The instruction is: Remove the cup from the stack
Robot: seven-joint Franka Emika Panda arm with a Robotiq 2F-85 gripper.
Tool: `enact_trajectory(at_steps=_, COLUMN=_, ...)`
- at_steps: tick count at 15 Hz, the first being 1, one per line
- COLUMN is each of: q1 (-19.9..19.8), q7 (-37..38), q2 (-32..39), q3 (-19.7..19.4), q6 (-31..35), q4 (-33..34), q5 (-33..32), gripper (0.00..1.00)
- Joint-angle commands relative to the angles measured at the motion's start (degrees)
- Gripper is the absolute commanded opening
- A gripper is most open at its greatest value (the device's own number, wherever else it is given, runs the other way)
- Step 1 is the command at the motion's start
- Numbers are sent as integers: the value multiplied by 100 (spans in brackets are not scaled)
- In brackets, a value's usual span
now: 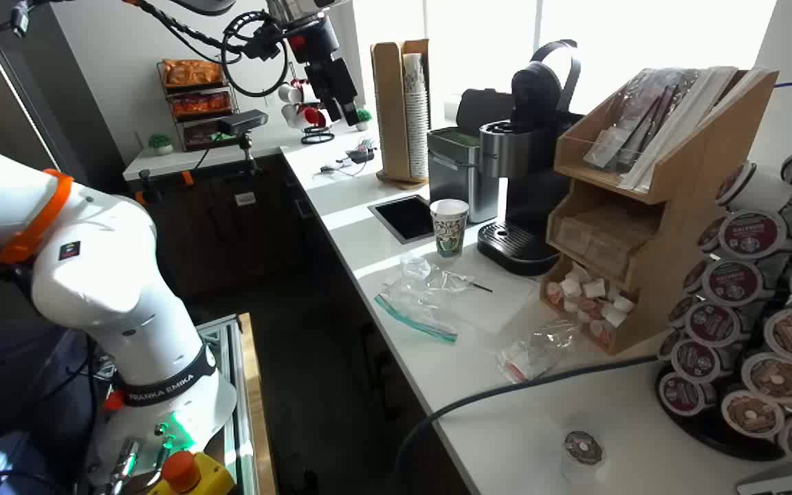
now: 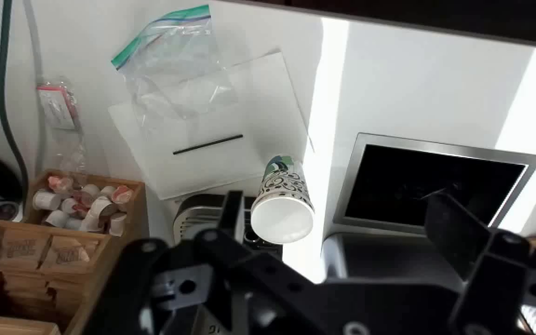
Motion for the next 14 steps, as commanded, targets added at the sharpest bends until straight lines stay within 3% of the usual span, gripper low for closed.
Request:
enact_trajectory(at_steps=1, q1=68, q7=38, q2=14, q3=-48, q6=-11, q4=14, q5=-43, gripper=100)
enact_trajectory(at_steps=10, q1=68, q7=37, q2=13, q3=-47, q6=-11, q4=21, q5=-43, gripper=100)
enact_trajectory(at_steps=14, q1=-593, q7=915, q2=265, q3=306, q6=792, q4=-315, q5=-1153, gripper=100)
